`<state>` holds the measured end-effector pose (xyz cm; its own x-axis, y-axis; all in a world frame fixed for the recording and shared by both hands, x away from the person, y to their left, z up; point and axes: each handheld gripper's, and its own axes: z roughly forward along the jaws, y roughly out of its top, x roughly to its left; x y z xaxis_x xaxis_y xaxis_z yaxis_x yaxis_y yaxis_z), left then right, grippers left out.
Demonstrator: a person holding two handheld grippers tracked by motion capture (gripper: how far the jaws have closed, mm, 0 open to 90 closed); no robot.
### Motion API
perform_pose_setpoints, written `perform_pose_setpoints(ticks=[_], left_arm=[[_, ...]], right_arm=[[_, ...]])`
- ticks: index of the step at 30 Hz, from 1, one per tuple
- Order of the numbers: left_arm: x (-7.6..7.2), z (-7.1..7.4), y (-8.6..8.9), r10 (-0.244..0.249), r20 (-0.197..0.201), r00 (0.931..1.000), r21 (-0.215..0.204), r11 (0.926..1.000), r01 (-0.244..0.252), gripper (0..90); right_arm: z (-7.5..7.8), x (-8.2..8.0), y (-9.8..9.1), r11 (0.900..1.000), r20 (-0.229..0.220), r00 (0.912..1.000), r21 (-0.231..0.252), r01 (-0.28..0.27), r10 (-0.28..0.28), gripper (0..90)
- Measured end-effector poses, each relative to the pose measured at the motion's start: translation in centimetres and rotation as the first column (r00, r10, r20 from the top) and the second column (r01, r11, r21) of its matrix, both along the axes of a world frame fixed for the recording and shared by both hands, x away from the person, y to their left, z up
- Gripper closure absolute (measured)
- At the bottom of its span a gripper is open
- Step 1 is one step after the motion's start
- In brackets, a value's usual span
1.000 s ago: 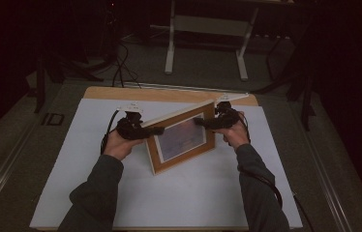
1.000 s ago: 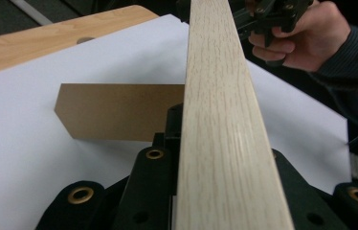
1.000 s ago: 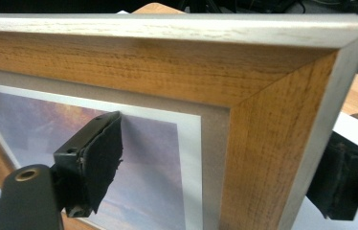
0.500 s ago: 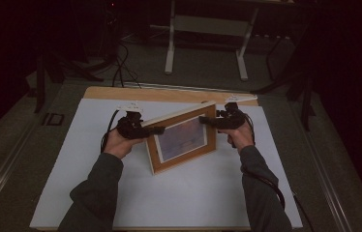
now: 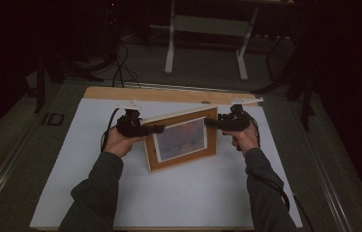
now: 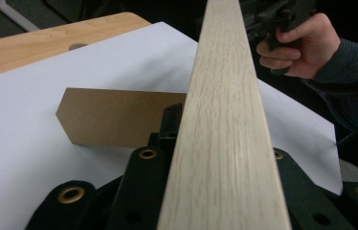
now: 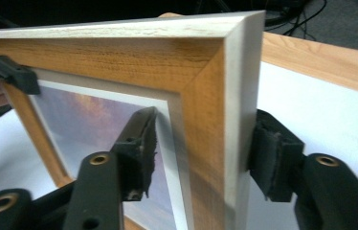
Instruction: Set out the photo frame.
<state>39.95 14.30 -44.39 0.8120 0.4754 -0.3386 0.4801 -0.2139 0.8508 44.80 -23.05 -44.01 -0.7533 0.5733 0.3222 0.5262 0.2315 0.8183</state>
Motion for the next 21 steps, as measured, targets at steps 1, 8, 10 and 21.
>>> perform_pose_setpoints(ticks=[1,8,10,21], left_arm=[[0.0,0.0,0.0,0.005,-0.003,1.0000,-0.004,1.0000,-0.005,73.1],[0.2,-0.2,-0.1,0.021,0.001,0.9998,-0.002,0.9998,-0.021,67.4],[0.2,-0.2,-0.1,0.028,0.001,0.9996,0.001,0.9996,-0.028,65.0],[0.0,-0.1,0.1,0.060,0.007,0.9982,0.000,0.9982,-0.060,55.1]], right_arm=[[-0.1,-0.1,-0.1,1.0000,-0.005,1.0000,0.008,-0.003,0.003,50.6],[-0.3,-0.6,-0.8,0.9998,-0.003,1.0000,0.020,-0.005,0.005,55.9],[-0.4,-0.8,-1.0,0.9998,0.000,1.0000,0.021,-0.006,0.006,57.7],[-0.2,-2.5,-1.5,0.9995,0.031,0.9992,-0.015,0.027,-0.027,63.1]])
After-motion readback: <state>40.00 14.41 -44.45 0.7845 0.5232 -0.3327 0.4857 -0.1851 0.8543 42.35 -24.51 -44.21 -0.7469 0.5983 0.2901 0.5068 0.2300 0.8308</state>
